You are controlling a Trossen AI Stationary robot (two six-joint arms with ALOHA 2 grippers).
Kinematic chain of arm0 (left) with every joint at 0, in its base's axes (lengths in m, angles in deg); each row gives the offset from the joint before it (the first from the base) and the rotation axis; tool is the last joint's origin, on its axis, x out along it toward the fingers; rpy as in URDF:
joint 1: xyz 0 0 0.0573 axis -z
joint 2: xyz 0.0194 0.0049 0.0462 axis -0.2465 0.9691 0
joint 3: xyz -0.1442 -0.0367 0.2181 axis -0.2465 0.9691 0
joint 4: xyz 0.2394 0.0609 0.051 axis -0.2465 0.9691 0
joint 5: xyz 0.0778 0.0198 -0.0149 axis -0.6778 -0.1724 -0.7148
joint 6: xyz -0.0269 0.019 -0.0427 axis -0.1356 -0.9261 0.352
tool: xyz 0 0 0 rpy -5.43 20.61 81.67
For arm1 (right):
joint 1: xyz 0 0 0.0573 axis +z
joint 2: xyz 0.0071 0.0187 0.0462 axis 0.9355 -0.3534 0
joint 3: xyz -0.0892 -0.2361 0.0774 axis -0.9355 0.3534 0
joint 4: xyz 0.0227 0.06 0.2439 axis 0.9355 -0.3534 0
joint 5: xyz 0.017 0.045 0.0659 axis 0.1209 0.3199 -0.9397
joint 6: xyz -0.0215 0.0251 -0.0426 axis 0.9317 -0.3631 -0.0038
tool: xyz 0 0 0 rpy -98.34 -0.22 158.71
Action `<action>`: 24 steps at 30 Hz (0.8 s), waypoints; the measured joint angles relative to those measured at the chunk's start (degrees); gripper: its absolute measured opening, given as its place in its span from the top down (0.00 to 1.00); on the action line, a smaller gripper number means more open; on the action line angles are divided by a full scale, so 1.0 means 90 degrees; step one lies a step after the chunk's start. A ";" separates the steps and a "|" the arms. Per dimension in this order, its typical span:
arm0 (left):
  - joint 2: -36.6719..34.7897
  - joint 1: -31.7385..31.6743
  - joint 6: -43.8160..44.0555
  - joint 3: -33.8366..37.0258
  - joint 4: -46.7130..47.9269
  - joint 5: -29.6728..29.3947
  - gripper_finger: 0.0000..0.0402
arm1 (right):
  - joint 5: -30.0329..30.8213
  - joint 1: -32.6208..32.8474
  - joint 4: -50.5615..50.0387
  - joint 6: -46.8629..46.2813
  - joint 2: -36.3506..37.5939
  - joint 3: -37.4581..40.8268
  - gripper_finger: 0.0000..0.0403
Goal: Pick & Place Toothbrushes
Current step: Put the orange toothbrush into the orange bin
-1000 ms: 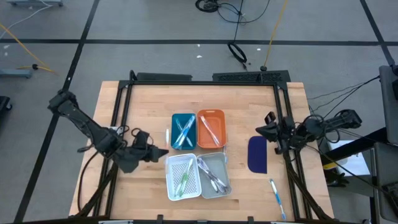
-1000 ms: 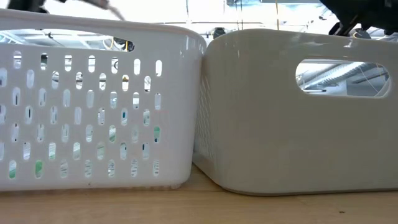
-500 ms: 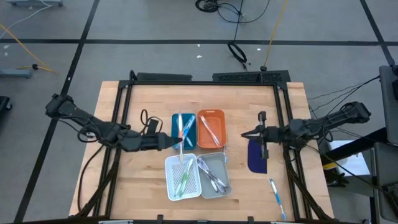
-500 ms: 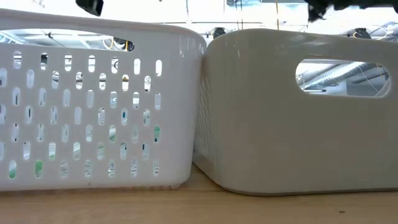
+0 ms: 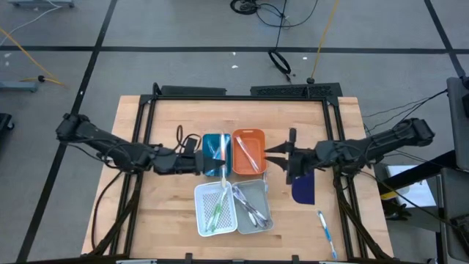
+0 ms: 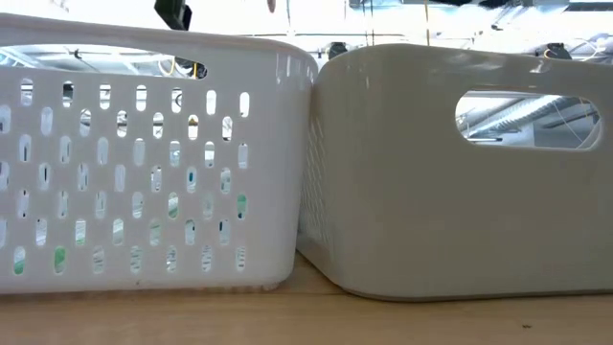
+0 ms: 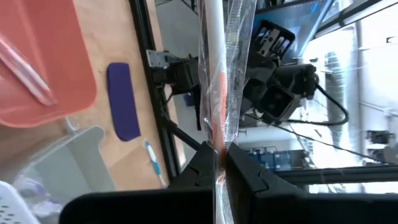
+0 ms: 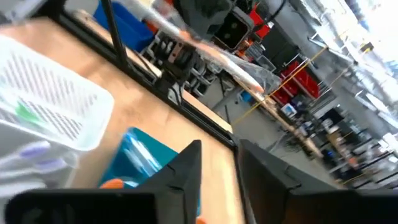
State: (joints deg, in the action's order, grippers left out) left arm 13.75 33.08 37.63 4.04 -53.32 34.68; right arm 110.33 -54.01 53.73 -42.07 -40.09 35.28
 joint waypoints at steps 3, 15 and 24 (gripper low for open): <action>0.0124 -0.0071 0.0166 0.0000 -0.0230 0.0162 0.99 | -0.0002 -0.0065 0.0013 0.0493 -0.0299 -0.0180 0.70; 0.0457 -0.0211 0.0657 0.0002 -0.0798 0.0348 0.99 | -0.0016 -0.0315 0.2076 0.2584 -0.1544 -0.0275 0.47; 0.0653 -0.0270 0.0889 0.0007 -0.1132 0.0393 0.99 | -0.0180 -0.0578 0.2276 0.3280 -0.2466 -0.0891 0.46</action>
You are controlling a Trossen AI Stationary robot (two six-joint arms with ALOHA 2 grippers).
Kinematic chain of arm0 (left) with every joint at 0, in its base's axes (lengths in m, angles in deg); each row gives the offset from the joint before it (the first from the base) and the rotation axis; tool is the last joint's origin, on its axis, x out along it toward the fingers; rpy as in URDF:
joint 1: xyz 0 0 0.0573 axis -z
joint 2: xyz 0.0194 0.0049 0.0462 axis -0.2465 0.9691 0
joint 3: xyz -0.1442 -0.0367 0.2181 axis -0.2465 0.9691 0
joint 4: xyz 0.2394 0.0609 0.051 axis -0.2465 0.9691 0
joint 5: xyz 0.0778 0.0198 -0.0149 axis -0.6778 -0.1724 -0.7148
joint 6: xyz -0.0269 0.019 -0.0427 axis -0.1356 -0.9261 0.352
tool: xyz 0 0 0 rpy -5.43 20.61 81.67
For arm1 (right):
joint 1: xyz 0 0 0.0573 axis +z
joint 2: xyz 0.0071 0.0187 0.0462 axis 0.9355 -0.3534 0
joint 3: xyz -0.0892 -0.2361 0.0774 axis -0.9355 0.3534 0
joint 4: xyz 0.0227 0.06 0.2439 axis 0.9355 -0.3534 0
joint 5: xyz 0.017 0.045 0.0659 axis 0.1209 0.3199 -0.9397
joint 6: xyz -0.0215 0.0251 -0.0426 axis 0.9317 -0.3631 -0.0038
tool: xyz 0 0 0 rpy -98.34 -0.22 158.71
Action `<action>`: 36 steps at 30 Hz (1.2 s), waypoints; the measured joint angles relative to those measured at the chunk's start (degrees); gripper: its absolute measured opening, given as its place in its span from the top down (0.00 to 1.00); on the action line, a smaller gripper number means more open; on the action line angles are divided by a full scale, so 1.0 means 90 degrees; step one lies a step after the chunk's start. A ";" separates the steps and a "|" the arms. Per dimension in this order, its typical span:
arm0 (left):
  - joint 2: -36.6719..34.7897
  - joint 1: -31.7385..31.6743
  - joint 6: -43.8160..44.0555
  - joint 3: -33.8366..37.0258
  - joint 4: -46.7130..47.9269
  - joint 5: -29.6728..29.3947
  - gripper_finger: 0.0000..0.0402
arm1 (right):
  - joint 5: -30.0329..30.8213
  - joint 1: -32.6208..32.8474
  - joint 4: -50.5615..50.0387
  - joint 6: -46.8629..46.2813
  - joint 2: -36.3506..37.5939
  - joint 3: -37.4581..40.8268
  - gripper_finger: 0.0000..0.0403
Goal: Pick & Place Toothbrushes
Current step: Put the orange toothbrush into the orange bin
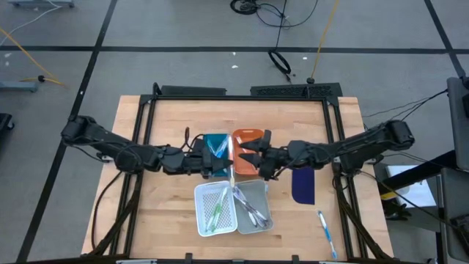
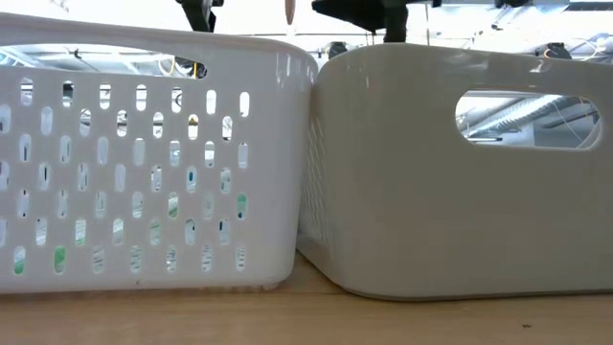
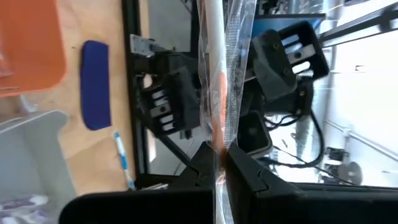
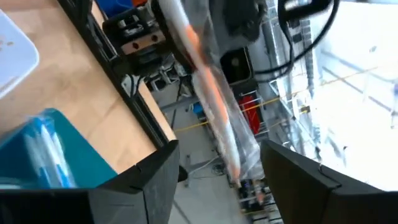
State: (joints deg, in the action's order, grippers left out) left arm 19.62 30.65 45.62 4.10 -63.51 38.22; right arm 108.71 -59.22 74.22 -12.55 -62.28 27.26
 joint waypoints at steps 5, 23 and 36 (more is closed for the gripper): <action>0.0052 -0.0012 0.0089 -0.0001 0.0014 0.0068 0.99 | -0.0036 0.0000 0.0027 0.0554 -0.0256 -0.0361 0.46; 0.0040 -0.0138 0.0230 -0.0002 -0.0007 0.0294 0.99 | -0.0480 0.0007 -0.0183 0.1019 -0.0963 -0.1106 0.53; 0.0038 -0.0146 0.0273 -0.0002 -0.0034 0.0292 0.98 | -0.0467 0.0005 -0.0389 0.0751 -0.0963 -0.1106 0.95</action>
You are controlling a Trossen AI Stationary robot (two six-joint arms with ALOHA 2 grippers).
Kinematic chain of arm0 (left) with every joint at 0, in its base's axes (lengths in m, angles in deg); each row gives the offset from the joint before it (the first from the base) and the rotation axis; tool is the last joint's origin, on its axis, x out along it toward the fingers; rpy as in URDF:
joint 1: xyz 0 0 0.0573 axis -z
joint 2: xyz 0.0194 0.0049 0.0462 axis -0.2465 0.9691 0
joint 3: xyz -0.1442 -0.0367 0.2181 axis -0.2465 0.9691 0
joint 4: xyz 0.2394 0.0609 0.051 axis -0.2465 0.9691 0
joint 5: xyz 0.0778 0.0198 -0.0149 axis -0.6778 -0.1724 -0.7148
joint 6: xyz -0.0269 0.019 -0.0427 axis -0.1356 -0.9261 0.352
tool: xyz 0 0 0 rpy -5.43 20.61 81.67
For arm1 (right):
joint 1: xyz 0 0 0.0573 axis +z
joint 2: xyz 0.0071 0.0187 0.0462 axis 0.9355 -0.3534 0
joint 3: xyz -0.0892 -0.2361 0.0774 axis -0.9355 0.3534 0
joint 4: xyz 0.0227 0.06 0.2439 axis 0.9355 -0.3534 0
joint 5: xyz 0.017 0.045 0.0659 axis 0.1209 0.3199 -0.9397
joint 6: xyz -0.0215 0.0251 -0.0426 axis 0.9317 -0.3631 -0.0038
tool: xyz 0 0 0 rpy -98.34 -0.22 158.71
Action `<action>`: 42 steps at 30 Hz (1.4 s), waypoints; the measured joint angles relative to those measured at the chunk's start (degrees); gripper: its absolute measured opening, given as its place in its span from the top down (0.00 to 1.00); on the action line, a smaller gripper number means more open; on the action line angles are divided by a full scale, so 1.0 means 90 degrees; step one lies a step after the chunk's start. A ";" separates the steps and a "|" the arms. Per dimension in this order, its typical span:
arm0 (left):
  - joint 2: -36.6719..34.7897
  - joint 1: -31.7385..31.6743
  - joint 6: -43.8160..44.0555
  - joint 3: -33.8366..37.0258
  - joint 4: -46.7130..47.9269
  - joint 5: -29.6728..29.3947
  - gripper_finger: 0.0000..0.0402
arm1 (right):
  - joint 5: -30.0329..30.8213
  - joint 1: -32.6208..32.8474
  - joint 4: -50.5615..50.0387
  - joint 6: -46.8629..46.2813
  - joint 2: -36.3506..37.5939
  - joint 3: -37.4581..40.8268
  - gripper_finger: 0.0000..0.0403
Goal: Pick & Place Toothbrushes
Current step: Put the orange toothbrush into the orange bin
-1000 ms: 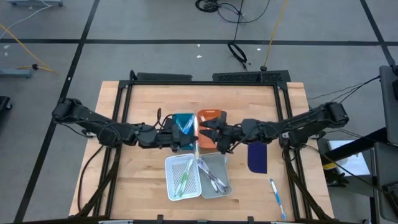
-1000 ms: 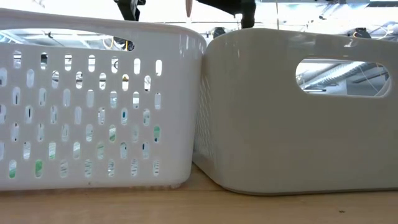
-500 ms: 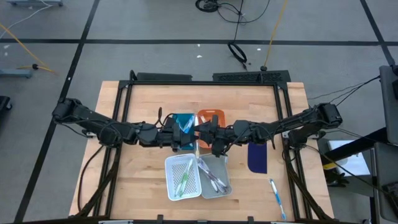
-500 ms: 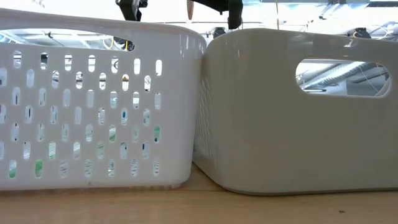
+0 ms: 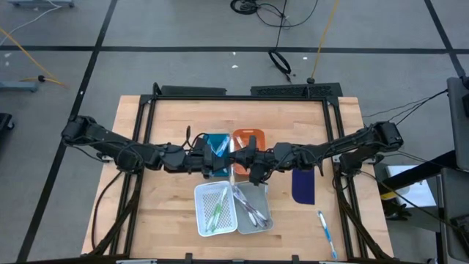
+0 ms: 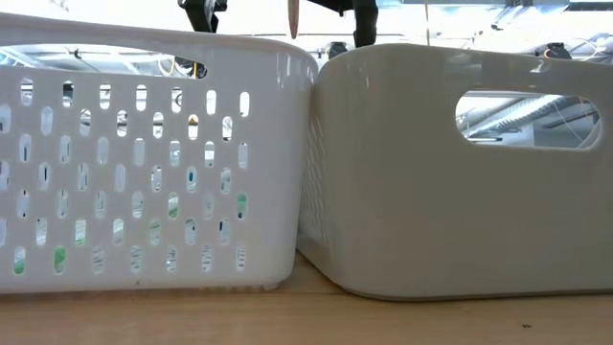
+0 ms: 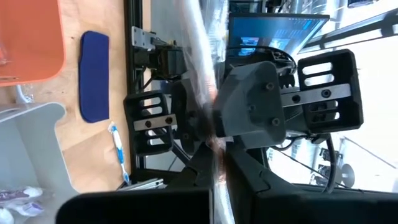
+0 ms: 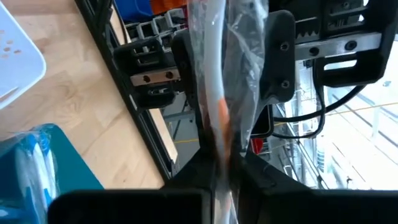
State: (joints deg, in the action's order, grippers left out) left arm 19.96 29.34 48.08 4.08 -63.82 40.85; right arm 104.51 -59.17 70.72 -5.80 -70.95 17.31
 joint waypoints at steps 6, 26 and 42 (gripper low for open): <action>0.0002 -0.0005 -0.0398 0.0000 0.0042 -0.0028 0.96 | 0.0268 0.0002 -0.0244 -0.0388 0.0002 -0.0002 0.95; -0.0506 -0.0350 -0.2461 -0.0019 0.0700 -0.0088 0.41 | 0.0640 0.0061 -0.1164 -0.1222 0.0049 0.0017 0.96; -0.2258 -0.0381 -0.4376 -0.0005 0.4431 -0.1421 0.52 | 0.0758 -0.0222 -0.3126 -0.5768 0.0287 -0.0340 0.96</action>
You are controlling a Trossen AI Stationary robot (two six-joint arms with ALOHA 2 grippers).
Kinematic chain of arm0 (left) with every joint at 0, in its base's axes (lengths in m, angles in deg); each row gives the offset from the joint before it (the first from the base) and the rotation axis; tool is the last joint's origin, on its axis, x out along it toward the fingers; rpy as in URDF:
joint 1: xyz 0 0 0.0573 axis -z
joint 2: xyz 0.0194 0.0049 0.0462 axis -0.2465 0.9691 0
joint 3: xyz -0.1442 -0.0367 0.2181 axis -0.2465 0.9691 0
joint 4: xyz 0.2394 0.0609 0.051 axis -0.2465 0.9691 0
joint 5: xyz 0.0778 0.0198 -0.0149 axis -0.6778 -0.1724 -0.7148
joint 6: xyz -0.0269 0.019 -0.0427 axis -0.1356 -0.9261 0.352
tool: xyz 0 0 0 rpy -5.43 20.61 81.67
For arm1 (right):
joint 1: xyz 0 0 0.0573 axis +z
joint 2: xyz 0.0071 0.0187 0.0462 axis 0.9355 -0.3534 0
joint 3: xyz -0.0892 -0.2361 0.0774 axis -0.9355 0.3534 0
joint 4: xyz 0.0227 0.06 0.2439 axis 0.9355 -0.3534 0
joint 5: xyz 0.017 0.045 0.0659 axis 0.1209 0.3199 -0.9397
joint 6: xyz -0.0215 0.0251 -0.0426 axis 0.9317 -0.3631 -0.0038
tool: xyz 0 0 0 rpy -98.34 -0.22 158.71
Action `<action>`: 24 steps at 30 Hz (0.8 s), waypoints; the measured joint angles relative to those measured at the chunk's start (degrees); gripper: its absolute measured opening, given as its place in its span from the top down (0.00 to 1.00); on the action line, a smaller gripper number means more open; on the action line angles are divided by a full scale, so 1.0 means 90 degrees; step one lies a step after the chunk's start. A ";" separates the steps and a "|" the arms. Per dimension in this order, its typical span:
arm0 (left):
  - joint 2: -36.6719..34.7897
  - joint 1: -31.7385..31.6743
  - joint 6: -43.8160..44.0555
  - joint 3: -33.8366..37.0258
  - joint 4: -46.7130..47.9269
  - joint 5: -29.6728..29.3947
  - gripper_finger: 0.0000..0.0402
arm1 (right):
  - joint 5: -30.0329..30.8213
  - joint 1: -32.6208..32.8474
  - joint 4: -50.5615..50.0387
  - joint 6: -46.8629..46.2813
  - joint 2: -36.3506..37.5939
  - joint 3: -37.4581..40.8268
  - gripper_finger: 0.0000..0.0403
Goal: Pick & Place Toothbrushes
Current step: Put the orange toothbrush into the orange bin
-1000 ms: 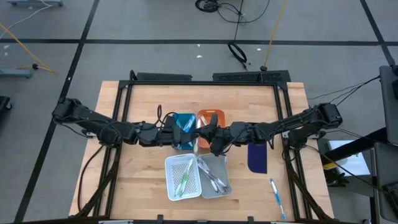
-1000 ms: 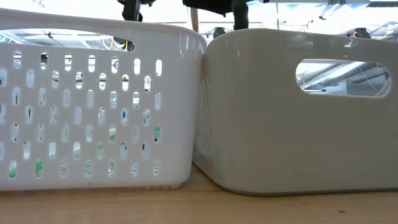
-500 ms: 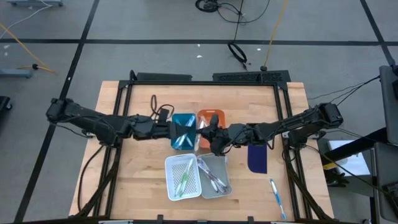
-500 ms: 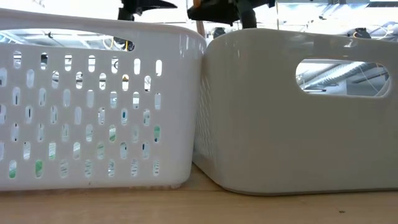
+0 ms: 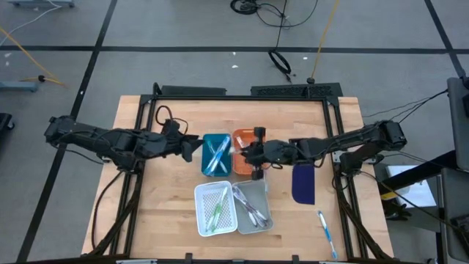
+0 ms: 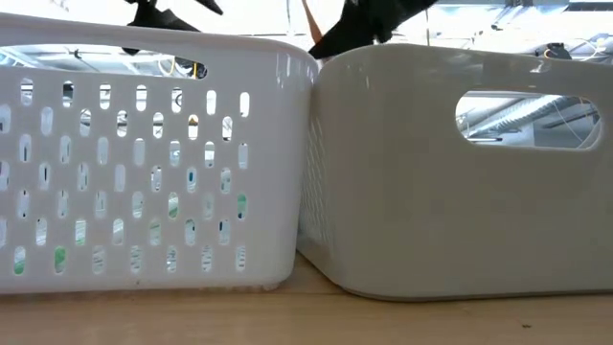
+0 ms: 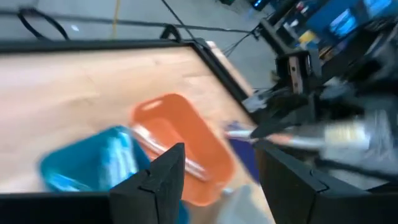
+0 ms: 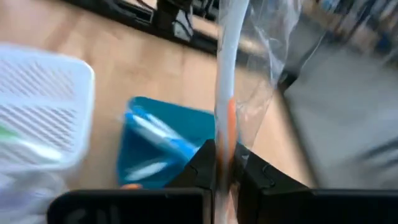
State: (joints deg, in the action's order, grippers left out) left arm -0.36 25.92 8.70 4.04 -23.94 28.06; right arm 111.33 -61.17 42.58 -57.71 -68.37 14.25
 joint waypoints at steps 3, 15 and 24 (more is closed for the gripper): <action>-0.0085 -0.0001 -0.0584 0.0000 0.0329 -0.0158 0.53 | -0.0610 -0.0277 -0.0948 -0.1530 -0.0059 -0.0464 0.96; -0.0065 -0.0001 -0.1584 0.0005 0.1358 -0.0620 0.54 | -0.3111 -0.1531 -0.2528 -0.5678 -0.0197 -0.1027 0.96; -0.0064 -0.0001 -0.1910 0.0005 0.1469 -0.0658 0.54 | -0.3316 -0.1825 -0.2677 -0.6015 -0.0580 -0.1064 0.96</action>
State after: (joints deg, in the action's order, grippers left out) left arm -0.93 25.91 -8.49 4.08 -10.72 22.14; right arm 81.49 -77.59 18.49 -111.84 -73.59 4.67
